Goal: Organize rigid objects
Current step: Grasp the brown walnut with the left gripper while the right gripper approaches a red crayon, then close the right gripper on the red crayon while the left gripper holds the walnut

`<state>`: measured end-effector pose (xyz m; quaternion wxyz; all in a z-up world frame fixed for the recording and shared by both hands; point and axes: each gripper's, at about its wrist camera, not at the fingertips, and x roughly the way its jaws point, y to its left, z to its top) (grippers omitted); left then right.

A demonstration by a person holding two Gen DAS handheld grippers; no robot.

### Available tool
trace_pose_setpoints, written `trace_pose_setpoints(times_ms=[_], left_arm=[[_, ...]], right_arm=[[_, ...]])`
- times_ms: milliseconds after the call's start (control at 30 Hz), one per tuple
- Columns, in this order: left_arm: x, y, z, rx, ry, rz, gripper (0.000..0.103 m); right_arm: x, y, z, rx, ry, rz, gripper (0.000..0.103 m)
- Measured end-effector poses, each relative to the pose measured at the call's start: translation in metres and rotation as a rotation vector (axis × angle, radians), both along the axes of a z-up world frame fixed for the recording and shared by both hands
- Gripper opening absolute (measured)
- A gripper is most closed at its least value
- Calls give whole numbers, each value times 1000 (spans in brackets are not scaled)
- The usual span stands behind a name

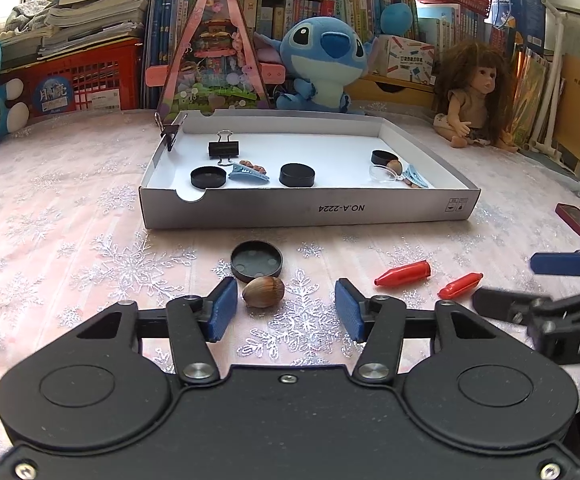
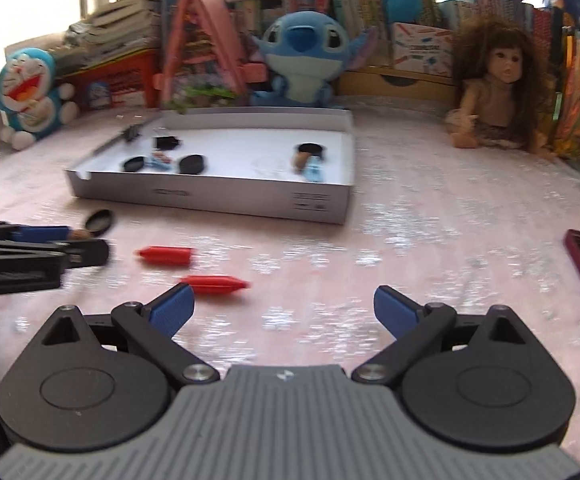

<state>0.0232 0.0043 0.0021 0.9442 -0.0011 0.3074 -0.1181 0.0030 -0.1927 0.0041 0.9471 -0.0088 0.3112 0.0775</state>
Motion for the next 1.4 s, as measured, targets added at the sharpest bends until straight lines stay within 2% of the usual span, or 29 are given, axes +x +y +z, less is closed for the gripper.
trace_pose_setpoints(times_ms=[33,133,200,233,400,500,667,967,1400], left_arm=[[0,0,0,1,0,2,49],[1,-2,0,4,-1,6,42],[2,-2,0,11,-4,11,29],[2,-3,0,15,-4,13,26],[2,-2,0,13,-5,22,22],[2,-2,1,11,-3,25,21],[1,-2,2,7,-3,26,21],[-2,-3,8,-10,-9,32,21],[20,5,42,-53,-59,47,21]], right_arm=[[1,5,0,2,5,12,94],[5,14,1,15,5,20,94],[7,18,2,21,3,14,93],[9,21,2,19,3,11,92],[13,27,-2,9,13,-14,85],[13,31,-3,1,20,-4,76],[11,39,-1,-40,11,26,50],[10,35,4,-28,3,22,50],[24,17,30,27,-59,-22,49]])
